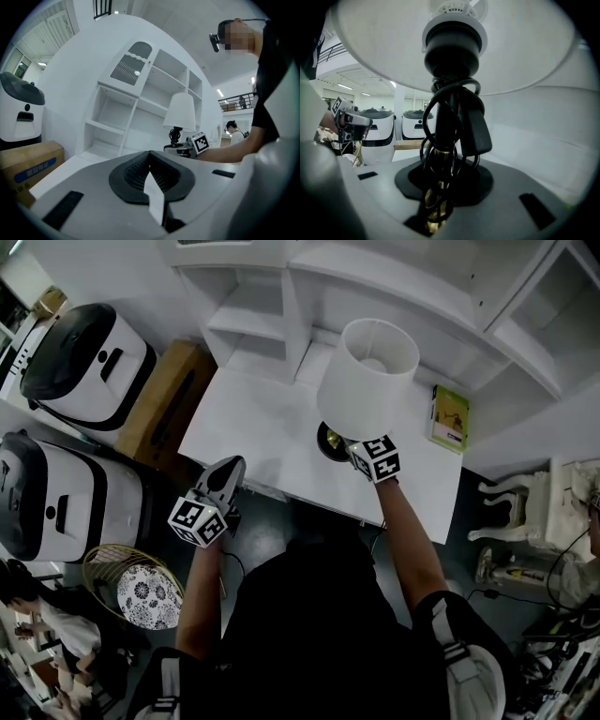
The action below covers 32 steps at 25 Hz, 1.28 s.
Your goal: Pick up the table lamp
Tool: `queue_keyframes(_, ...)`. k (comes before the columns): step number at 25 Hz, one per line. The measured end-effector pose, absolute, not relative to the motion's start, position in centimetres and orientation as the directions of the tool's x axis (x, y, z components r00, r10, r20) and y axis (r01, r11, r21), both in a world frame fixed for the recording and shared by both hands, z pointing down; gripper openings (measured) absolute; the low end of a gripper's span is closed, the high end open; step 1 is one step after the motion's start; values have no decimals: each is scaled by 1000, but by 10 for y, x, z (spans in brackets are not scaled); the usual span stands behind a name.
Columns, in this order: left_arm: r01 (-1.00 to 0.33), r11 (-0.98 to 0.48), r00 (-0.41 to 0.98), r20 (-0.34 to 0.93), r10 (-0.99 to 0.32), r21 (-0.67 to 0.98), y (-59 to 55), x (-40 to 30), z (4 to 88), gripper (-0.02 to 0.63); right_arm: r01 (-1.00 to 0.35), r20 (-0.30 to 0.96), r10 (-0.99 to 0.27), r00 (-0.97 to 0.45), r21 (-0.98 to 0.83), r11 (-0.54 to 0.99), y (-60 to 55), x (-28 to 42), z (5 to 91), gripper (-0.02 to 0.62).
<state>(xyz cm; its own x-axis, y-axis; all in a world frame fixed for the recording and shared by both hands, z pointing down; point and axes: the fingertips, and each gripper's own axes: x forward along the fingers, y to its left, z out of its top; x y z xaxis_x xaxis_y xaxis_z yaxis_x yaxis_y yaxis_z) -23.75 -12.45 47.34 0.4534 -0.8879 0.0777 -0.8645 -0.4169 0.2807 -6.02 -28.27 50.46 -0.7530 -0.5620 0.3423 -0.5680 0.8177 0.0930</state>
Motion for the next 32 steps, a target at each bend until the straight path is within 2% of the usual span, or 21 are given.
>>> queue_keyframes(14, -873, -406, 440, 76, -895, 272, -119, -257, 477, 11, -589, 351, -586, -730, 113, 801, -286, -56, 491, 98)
queue_keyframes(32, -861, -433, 469, 88, -879, 266, -118, -249, 481, 11, -612, 357, -607, -710, 114, 782, -284, -42, 491, 98)
